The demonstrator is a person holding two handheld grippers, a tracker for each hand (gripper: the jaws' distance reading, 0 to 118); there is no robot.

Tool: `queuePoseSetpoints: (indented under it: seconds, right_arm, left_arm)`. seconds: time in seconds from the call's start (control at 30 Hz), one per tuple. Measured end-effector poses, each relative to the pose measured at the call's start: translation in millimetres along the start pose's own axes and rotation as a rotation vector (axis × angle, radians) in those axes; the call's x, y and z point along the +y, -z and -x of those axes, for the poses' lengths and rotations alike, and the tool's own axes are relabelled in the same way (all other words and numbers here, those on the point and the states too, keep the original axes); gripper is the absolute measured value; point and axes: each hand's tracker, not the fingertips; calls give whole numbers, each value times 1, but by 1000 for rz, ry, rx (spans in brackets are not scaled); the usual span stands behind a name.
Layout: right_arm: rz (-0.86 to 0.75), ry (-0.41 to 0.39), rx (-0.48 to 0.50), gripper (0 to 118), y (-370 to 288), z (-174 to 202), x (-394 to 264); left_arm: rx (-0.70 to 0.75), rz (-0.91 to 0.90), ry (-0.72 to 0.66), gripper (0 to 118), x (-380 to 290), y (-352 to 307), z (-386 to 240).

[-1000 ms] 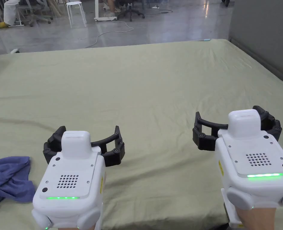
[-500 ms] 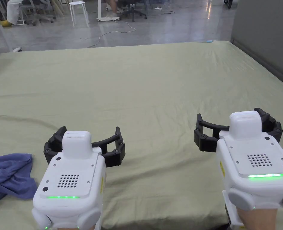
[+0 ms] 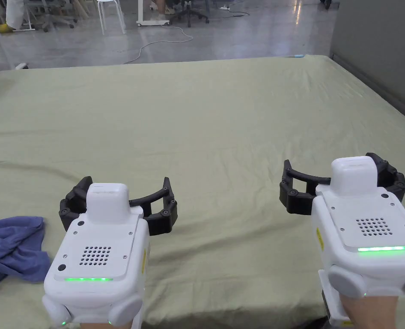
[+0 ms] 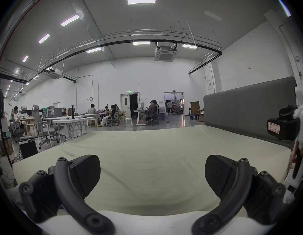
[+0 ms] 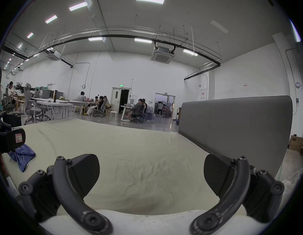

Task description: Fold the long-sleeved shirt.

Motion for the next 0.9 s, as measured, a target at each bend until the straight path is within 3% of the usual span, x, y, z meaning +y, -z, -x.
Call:
queuePoseSetpoints:
  seconds: [0.9]
  right_arm:
    - [7, 2, -1, 118, 7, -1, 1]
  left_arm:
    - [19, -1, 17, 118, 4, 8, 0]
